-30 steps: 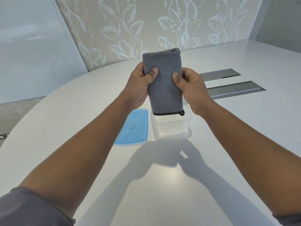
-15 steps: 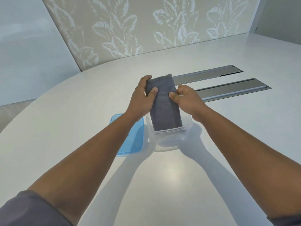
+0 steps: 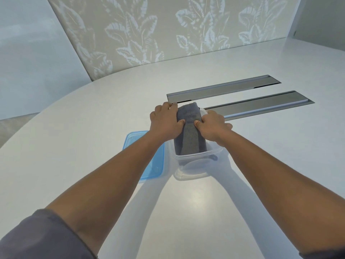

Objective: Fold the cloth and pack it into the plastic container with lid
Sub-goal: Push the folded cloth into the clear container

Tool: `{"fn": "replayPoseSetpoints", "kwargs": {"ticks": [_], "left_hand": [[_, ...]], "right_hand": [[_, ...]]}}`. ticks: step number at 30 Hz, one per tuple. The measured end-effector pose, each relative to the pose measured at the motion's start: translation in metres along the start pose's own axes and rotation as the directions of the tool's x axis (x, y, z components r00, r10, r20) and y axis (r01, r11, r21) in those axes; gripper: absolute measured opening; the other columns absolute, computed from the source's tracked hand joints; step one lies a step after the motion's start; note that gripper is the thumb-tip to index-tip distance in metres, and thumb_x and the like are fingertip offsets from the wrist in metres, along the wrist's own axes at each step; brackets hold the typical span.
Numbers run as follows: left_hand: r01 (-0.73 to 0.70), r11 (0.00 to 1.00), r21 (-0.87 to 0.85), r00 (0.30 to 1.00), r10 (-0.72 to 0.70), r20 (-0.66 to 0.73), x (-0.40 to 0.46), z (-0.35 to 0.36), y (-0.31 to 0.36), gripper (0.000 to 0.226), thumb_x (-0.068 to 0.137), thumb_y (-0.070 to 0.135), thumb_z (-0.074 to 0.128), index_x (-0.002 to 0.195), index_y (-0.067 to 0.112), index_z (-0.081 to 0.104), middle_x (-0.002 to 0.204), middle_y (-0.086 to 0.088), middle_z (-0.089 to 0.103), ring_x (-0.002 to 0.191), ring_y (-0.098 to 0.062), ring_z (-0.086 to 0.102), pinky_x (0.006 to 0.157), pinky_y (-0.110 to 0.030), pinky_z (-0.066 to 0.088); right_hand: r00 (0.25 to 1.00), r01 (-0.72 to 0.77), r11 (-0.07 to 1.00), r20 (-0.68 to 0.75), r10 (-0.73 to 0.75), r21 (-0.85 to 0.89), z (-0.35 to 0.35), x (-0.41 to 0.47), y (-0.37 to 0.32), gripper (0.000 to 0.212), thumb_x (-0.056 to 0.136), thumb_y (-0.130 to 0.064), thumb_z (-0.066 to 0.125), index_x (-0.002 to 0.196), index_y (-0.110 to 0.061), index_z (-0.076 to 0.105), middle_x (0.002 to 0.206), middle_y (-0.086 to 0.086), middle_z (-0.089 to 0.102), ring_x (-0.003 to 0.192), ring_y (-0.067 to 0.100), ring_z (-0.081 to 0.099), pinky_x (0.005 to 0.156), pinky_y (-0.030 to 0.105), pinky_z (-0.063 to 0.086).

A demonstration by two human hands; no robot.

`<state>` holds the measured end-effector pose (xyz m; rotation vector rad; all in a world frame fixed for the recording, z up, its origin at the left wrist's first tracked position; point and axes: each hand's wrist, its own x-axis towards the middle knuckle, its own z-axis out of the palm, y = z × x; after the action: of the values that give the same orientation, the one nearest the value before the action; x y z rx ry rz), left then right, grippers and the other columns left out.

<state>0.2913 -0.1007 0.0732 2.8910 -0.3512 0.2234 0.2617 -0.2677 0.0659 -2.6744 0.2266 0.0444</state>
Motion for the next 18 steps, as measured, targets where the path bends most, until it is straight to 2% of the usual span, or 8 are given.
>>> {"fn": "replayPoseSetpoints", "kwargs": {"ticks": [2, 4, 6, 8, 12, 16, 18], "left_hand": [[-0.106, 0.994, 0.023, 0.991, 0.107, -0.077, -0.003, 0.002, 0.004, 0.065, 0.092, 0.035, 0.066, 0.149, 0.016, 0.042, 0.149, -0.01, 0.043, 0.137, -0.036, 0.037, 0.11, -0.048, 0.034], [-0.231, 0.972, 0.028, 0.962, 0.233, -0.144, -0.004, 0.005, 0.009, 0.054, 0.087, 0.022, 0.07, 0.138, 0.014, 0.052, 0.139, -0.011, 0.049, 0.126, -0.038, 0.045, 0.1, -0.049, 0.043], [-0.322, 0.946, 0.029, 0.942, 0.324, -0.09, -0.004, 0.008, 0.013, 0.039, 0.087, 0.017, 0.066, 0.124, 0.012, 0.059, 0.132, -0.012, 0.052, 0.118, -0.04, 0.048, 0.091, -0.05, 0.048], [-0.377, 0.926, 0.013, 0.926, 0.376, 0.04, -0.003, 0.012, 0.016, 0.031, 0.088, 0.017, 0.059, 0.119, 0.014, 0.06, 0.13, -0.009, 0.053, 0.117, -0.039, 0.05, 0.091, -0.052, 0.049], [-0.345, 0.939, 0.0, 0.912, 0.335, 0.239, -0.001, 0.019, 0.017, 0.035, 0.098, 0.019, 0.049, 0.133, 0.018, 0.054, 0.136, -0.009, 0.051, 0.123, -0.037, 0.052, 0.092, -0.044, 0.048], [-0.316, 0.936, 0.154, 0.89, 0.236, 0.39, -0.001, 0.019, 0.025, 0.052, 0.099, 0.017, 0.047, 0.149, 0.022, 0.037, 0.142, -0.012, 0.048, 0.118, -0.037, 0.058, 0.079, -0.039, 0.043], [-0.298, 0.929, 0.219, 0.881, 0.179, 0.439, -0.001, 0.018, 0.031, 0.058, 0.1, 0.018, 0.044, 0.156, 0.023, 0.03, 0.148, -0.012, 0.045, 0.121, -0.036, 0.058, 0.082, -0.04, 0.046]], "right_hand": [[1.0, -0.008, 0.999, 0.023, 0.009, -0.031, 0.001, 0.003, 0.0, 0.051, 0.104, -0.052, 0.038, 0.121, -0.014, 0.067, 0.137, 0.006, 0.047, 0.127, 0.033, 0.044, 0.1, 0.052, 0.037], [0.999, -0.024, 0.999, 0.046, 0.025, -0.034, 0.003, 0.005, 0.0, 0.05, 0.104, -0.051, 0.038, 0.127, -0.015, 0.064, 0.14, 0.005, 0.045, 0.13, 0.034, 0.042, 0.1, 0.052, 0.035], [0.997, -0.042, 0.999, 0.059, 0.044, -0.032, 0.005, 0.008, 0.0, 0.048, 0.105, -0.05, 0.038, 0.132, -0.017, 0.061, 0.142, 0.005, 0.044, 0.132, 0.033, 0.04, 0.1, 0.052, 0.033], [0.996, -0.052, 0.997, 0.067, 0.056, -0.059, 0.007, 0.009, 0.001, 0.046, 0.105, -0.046, 0.038, 0.138, -0.02, 0.057, 0.145, 0.004, 0.042, 0.135, 0.033, 0.038, 0.102, 0.053, 0.032], [0.994, -0.075, 0.985, 0.061, 0.086, -0.154, 0.009, 0.008, -0.002, 0.037, 0.102, -0.034, 0.049, 0.135, -0.021, 0.058, 0.147, 0.003, 0.04, 0.137, 0.031, 0.037, 0.103, 0.054, 0.032], [0.996, -0.077, 0.985, 0.042, 0.084, -0.157, 0.01, 0.005, -0.004, 0.03, 0.101, -0.027, 0.053, 0.129, -0.017, 0.061, 0.143, 0.006, 0.041, 0.132, 0.032, 0.041, 0.101, 0.052, 0.035], [0.997, -0.072, 0.991, 0.03, 0.076, -0.113, 0.01, 0.004, -0.004, 0.032, 0.101, -0.02, 0.051, 0.132, -0.017, 0.058, 0.143, 0.007, 0.043, 0.128, 0.034, 0.045, 0.098, 0.05, 0.036]]}}
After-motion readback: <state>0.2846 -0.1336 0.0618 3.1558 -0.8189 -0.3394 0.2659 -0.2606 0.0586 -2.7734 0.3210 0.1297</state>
